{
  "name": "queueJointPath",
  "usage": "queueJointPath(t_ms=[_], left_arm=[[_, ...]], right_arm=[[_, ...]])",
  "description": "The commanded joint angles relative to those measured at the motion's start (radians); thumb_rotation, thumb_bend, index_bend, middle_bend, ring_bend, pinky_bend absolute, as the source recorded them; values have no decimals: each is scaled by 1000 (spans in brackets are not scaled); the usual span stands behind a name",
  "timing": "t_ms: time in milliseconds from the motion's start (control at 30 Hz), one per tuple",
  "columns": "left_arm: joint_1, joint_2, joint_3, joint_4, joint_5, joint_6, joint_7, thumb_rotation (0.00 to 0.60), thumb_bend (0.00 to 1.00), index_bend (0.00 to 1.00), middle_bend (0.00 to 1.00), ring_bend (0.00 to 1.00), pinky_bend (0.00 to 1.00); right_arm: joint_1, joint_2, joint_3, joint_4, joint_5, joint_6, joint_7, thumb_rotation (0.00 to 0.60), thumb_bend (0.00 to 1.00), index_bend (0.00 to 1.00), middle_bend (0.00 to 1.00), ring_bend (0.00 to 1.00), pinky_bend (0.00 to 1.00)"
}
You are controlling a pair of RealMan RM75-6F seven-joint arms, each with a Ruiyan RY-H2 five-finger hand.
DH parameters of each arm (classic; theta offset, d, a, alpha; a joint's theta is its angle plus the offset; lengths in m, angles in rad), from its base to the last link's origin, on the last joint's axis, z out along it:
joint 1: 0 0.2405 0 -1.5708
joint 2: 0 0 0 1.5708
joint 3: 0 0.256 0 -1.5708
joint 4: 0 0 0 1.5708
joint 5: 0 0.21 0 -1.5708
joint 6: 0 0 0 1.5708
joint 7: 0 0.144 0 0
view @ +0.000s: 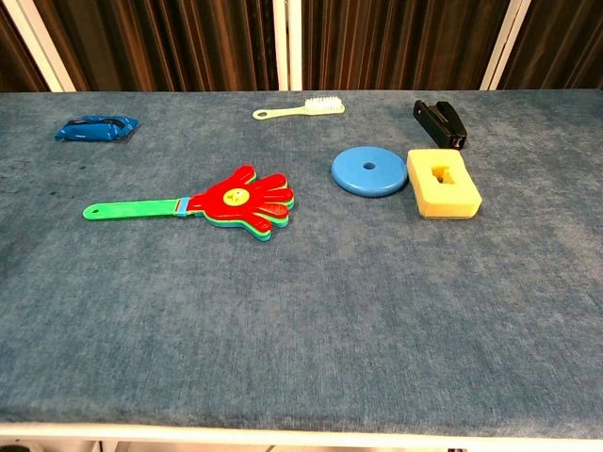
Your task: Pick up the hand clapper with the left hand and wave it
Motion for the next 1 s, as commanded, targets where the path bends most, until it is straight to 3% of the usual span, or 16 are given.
queueJointPath(t_ms=[33,400,600,800,1000], left_arm=[[0,0,0,0,-2,-1,-1,600,81,56,0,0,0],[-31,-5,-9,-26,0,-42,7,600,78,71,0,0,0],[-127,-37,-37,-68,-20,-181,-34,600,65,71,3,0,0],[-248,-167,-91,-16,-88,-336,-71,600,63,74,22,0,0],[-337,-311,-135,126,-173,-440,-83,600,80,104,48,0,0]], right_arm=[[0,1,0,-1,0,1,1,600,306,0,0,0,0],[1,1,6,1,4,2,5,600,307,0,0,0,0],[10,0,6,-3,3,-10,-6,600,306,0,0,0,0],[9,5,9,-4,7,-8,0,600,311,0,0,0,0],[5,14,9,3,8,-3,17,600,311,0,0,0,0]])
